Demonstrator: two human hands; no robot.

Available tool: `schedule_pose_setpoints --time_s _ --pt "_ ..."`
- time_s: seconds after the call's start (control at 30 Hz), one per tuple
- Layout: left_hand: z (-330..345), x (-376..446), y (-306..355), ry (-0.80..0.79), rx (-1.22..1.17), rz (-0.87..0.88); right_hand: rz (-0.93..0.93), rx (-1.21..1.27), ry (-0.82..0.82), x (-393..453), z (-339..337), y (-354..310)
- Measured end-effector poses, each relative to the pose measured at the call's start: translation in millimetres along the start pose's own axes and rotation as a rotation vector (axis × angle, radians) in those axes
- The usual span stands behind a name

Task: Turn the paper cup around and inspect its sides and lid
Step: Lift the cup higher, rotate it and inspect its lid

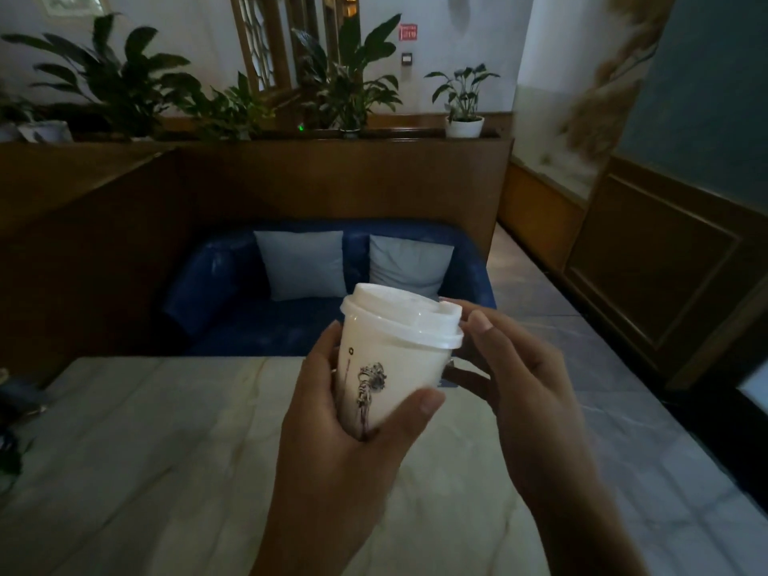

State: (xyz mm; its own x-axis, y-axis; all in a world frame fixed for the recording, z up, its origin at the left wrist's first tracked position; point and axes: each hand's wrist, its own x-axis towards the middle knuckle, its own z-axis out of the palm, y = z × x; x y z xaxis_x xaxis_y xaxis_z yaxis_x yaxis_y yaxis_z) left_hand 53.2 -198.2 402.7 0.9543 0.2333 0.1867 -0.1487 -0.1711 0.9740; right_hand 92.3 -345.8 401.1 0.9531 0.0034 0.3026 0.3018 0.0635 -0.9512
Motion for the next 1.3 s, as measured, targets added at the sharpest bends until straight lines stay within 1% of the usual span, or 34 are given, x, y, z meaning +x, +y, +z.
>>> schedule_pose_setpoints --time_s 0.1,0.17,0.33,0.47,0.6,0.77,0.9,1.0,1.1,1.2,1.3 --pt "4 -1 2 0.067 0.189 0.109 0.019 -0.014 0.011 1 1 3" --pt "5 -2 3 0.081 0.253 0.157 0.037 0.008 0.006 1 1 4" --pt "4 -8 8 0.013 0.220 0.162 0.083 0.051 0.009 1 -1 6" --pt "4 -10 13 0.053 0.270 0.203 0.129 0.054 0.030 2 -2 6" --pt "3 -10 16 0.066 0.297 0.231 0.128 0.025 0.047 2 -3 9" --pt "2 -10 20 0.061 0.302 0.243 0.115 0.027 0.039 3 -4 13" --pt "3 -10 25 0.071 0.357 0.301 0.104 0.050 0.010 4 -5 13" --pt "1 -6 27 0.083 0.509 0.452 0.172 0.153 0.000 6 -7 15" --pt "-3 0 22 0.149 0.669 0.628 0.278 0.287 -0.003 7 -10 18" --pt "-5 4 17 0.183 0.726 0.696 0.279 0.289 -0.017 6 -10 17" --pt "-6 6 14 0.177 0.726 0.710 0.246 0.299 -0.040 4 -8 14"
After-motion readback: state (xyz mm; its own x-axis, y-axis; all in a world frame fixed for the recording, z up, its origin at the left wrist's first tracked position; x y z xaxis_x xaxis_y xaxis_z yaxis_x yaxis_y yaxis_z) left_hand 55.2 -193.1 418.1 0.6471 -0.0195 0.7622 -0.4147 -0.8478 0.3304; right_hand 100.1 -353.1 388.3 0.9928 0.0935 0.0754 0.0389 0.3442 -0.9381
